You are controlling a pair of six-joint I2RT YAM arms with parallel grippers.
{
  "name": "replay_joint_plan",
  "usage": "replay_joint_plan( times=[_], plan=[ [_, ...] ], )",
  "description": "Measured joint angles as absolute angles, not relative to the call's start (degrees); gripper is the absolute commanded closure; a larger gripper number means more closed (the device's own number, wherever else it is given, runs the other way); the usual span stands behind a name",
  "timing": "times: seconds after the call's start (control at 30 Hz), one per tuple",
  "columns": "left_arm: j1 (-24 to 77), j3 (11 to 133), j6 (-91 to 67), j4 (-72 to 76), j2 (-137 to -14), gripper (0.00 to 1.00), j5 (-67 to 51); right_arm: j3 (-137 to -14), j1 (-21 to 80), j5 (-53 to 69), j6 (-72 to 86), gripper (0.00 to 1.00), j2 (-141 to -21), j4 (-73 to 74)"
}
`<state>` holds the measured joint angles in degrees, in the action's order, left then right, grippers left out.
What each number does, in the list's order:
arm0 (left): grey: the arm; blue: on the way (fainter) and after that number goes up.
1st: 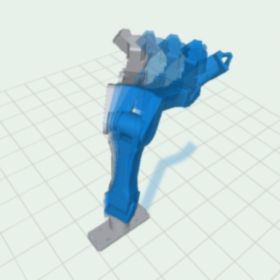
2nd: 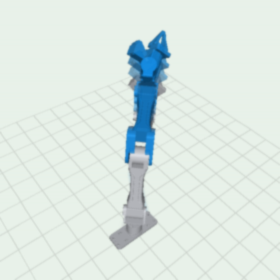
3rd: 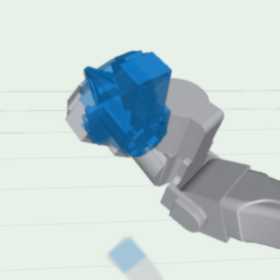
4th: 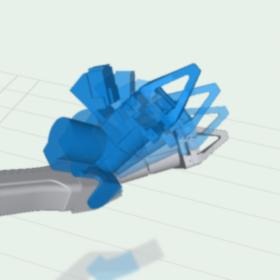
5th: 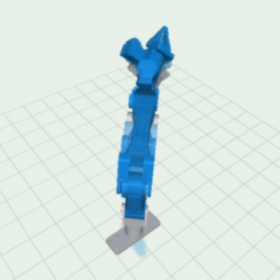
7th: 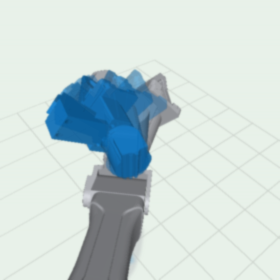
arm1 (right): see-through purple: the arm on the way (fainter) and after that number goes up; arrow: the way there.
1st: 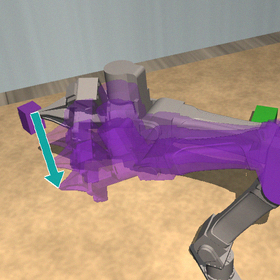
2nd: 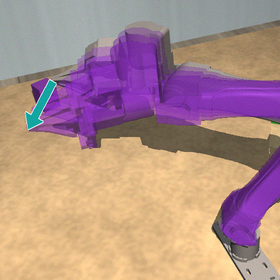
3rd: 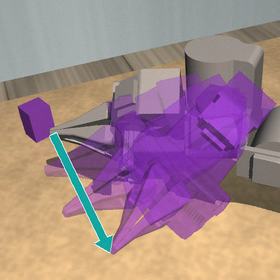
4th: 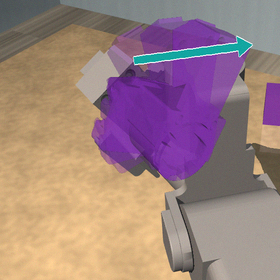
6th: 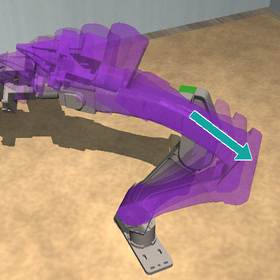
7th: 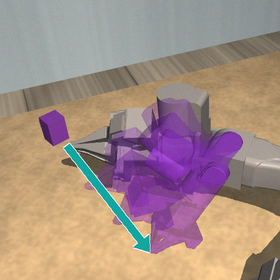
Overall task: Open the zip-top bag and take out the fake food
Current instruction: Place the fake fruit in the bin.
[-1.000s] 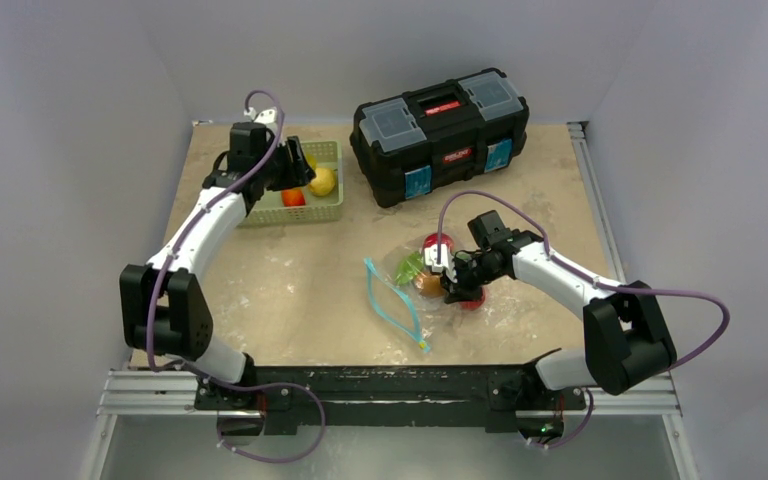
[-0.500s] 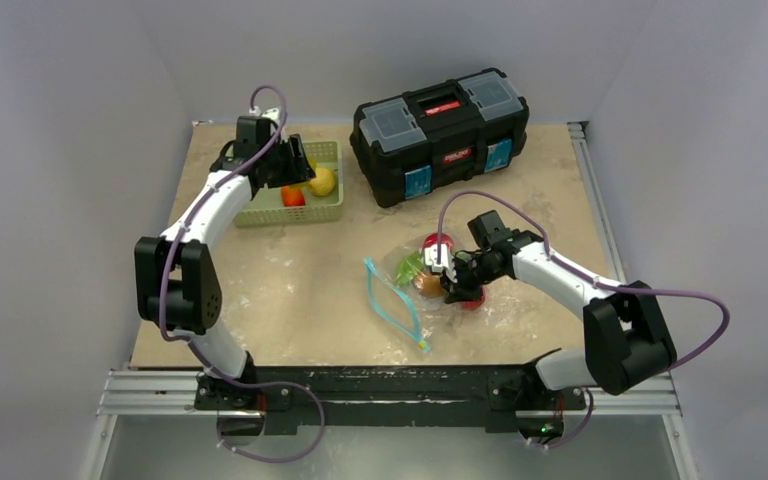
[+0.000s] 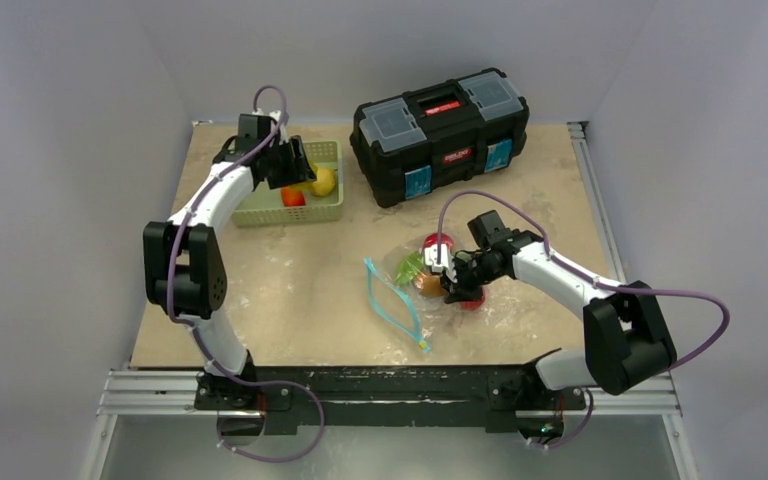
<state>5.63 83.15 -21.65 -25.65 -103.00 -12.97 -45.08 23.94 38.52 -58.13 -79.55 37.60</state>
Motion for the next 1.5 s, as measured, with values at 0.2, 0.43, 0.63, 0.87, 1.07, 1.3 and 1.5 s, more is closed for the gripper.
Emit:
replay_joint_plan(
  times=[0.2, 0.43, 0.63, 0.87, 1.07, 1.3, 1.5],
  plan=[
    [5.13, 84.07, -21.43, -26.24, -104.09, 0.90, -13.72, -45.08, 23.94, 38.52, -58.13, 1.00, -79.55, 37.60],
    [4.75, 84.23, -21.43, -27.07, -105.43, 0.81, -14.44, -45.08, 23.94, 38.52, -58.13, 1.00, -79.55, 37.60],
    [4.56, 85.21, -21.39, -28.10, -106.48, 0.70, -14.66, -45.08, 23.94, 38.52, -58.13, 1.00, -79.55, 37.58],
    [4.51, 86.28, -21.32, -28.62, -107.39, 0.54, -14.59, -45.08, 23.94, 38.52, -58.13, 1.00, -79.55, 37.58],
    [4.51, 86.78, -21.21, -28.88, -107.85, 0.34, -14.48, -45.08, 23.94, 38.52, -58.13, 1.00, -79.55, 37.58],
    [4.49, 86.80, -20.53, -28.88, -107.81, 0.22, -13.61, -45.08, 23.94, 38.52, -58.13, 1.00, -79.55, 37.58],
    [4.47, 86.78, -20.40, -28.80, -106.54, 0.21, -13.19, -45.08, 23.92, 38.52, -58.13, 1.00, -79.55, 37.58]
  ],
)
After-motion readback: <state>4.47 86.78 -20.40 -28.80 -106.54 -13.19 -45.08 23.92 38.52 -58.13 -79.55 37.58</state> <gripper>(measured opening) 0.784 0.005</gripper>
